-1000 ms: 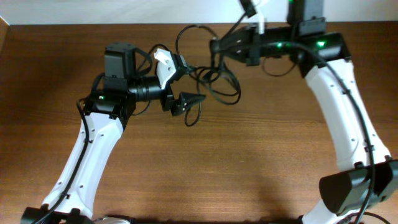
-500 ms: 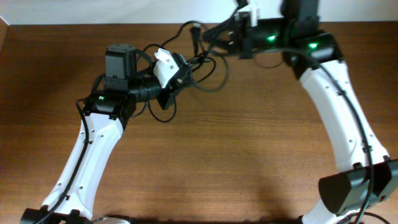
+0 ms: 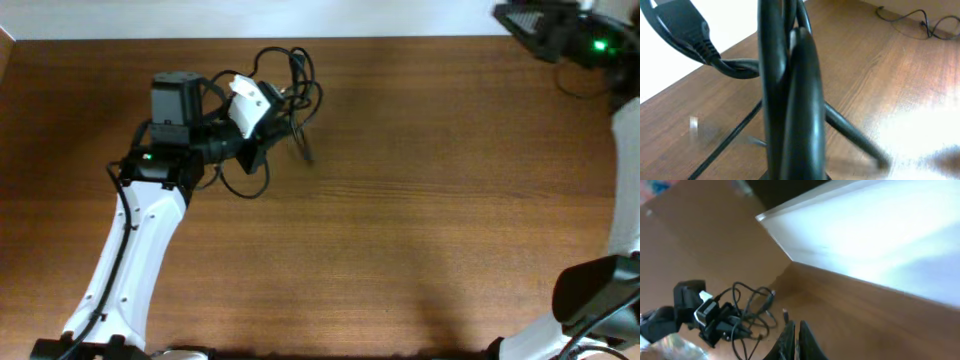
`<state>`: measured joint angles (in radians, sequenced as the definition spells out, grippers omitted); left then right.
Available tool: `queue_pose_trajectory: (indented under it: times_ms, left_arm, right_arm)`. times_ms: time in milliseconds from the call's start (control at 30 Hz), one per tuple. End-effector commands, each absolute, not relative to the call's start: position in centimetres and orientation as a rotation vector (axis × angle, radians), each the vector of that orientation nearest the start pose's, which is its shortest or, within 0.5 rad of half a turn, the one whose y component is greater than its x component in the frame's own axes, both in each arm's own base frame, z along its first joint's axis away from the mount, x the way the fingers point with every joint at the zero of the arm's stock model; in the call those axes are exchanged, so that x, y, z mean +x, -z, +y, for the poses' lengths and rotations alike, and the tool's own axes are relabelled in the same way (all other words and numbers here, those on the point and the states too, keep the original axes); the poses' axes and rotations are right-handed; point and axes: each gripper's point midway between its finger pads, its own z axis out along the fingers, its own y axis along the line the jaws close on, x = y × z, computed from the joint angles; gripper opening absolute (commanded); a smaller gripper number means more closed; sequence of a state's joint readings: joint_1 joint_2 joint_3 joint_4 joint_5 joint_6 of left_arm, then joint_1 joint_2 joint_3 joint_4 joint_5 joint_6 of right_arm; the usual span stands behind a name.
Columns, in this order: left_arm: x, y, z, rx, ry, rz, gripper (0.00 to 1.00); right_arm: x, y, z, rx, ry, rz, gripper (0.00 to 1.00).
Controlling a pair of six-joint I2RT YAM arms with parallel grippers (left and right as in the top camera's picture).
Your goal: Untangle cables
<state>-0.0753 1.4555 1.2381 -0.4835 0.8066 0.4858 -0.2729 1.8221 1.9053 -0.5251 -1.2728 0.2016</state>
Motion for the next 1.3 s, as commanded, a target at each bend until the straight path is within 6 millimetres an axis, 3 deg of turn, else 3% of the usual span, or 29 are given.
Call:
queue_pose_trajectory:
  times_ms: [0,33,67,100,167,233,367,500,567,667,1033,1200,1267]
  left_arm:
    - [35.9,-28.8,-16.6,1.020,0.805,1.714,0.00]
    - [34.8,-29.9,-17.4,1.057,0.899,1.635,0.00]
    - [33.7,-31.0,-18.0,1.094,0.982,1.557,0.01]
    - [31.2,-32.8,-18.8,1.172,1.125,1.394,0.02]
    - [30.7,-33.1,-18.9,1.180,1.156,1.371,0.03]
    - [30.6,-33.0,-18.9,1.178,1.166,1.375,0.04]
    - [28.8,-32.8,-20.6,1.209,1.267,1.375,0.06]
    - [28.4,-30.3,-21.8,1.267,1.174,1.457,0.07]
    - [28.4,-28.9,-22.2,1.315,1.101,1.489,0.08]
    - [30.4,-26.2,-21.5,1.337,0.878,1.642,0.08]
    - [31.0,-26.8,-22.1,1.353,0.828,1.586,0.15]
    - [31.6,-26.2,-21.6,1.346,0.779,1.624,0.16]
    - [31.9,-25.8,-21.3,1.340,0.748,1.654,0.28]
  right_arm:
    - [44.0,-39.7,5.0,-0.467,-1.221,1.812,0.27]
    - [43.4,-38.9,5.7,-0.500,-1.225,1.825,0.35]
    - [42.8,-38.3,6.7,-0.539,-1.231,1.833,0.36]
    - [41.3,-36.6,9.2,-0.646,-1.219,1.864,0.36]
    - [40.7,-35.2,10.6,-0.695,-1.191,1.916,0.36]
    - [40.1,-34.3,12.6,-0.755,-1.175,1.953,0.34]
    - [39.3,-34.4,16.2,-0.872,-1.194,1.912,0.32]
    - [38.8,-35.0,18.5,-0.951,-1.206,1.853,0.38]
    - [38.7,-35.1,19.1,-0.971,-1.205,1.836,0.41]
    - [38.6,-35.3,19.6,-0.949,-1.240,1.855,0.43]
    - [36.6,-35.0,23.1,-1.018,-1.301,1.868,0.39]
    - [38.6,-32.5,21.3,-0.963,-1.092,2.015,0.35]
    - [39.1,-30.7,19.9,-0.925,-0.981,2.127,0.36]
